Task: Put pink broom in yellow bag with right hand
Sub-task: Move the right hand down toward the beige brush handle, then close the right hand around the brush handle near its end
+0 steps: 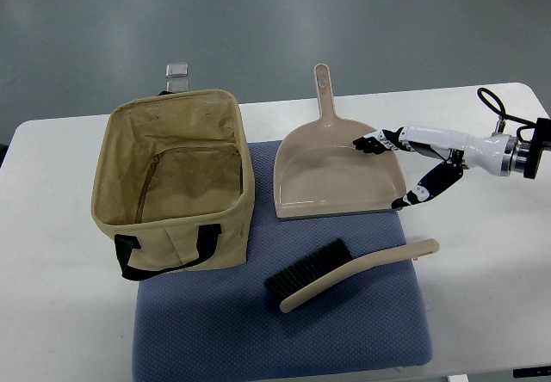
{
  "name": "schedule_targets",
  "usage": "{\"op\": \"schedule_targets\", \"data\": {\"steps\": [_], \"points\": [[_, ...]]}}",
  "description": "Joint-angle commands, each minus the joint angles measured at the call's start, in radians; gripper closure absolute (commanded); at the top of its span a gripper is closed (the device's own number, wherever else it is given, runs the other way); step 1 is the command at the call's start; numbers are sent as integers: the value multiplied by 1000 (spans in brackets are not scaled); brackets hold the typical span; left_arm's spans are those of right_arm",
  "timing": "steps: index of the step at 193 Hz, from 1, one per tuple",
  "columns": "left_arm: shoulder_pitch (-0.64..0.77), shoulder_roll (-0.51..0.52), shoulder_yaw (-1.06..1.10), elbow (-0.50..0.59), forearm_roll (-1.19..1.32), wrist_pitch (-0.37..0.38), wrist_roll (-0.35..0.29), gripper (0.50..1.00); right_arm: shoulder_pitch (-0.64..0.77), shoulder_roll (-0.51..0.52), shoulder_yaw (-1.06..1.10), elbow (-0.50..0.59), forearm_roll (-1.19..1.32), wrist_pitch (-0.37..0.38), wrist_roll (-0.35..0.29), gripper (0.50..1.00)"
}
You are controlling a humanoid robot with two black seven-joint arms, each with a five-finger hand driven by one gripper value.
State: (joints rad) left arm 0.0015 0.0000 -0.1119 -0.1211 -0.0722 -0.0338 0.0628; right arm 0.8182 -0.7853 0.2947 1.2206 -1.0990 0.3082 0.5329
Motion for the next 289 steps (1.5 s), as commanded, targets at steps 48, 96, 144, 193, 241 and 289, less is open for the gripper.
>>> {"op": "schedule_targets", "data": {"steps": [48,96,144,193,241,289], "points": [[0,0,0,0,0,0,0,500,35,-85,-143,198,-297,-124,-11,583],[0,0,0,1,0,0,0,500,35,-83,-200,232,-415,-238,-93,628],[0,0,0,0,0,0,0,500,35,-81,-206,244,-483,-244,-122,675],[0,0,0,0,0,0,0,500,32,-69,-247,250,-506,-290,-143,732],[0,0,0,0,0,0,0,500,24,-60,-256,250,-539,-333,-197,752],[0,0,0,1,0,0,0,500,24,-51,-269,250,-556,-334,-209,767]]}}
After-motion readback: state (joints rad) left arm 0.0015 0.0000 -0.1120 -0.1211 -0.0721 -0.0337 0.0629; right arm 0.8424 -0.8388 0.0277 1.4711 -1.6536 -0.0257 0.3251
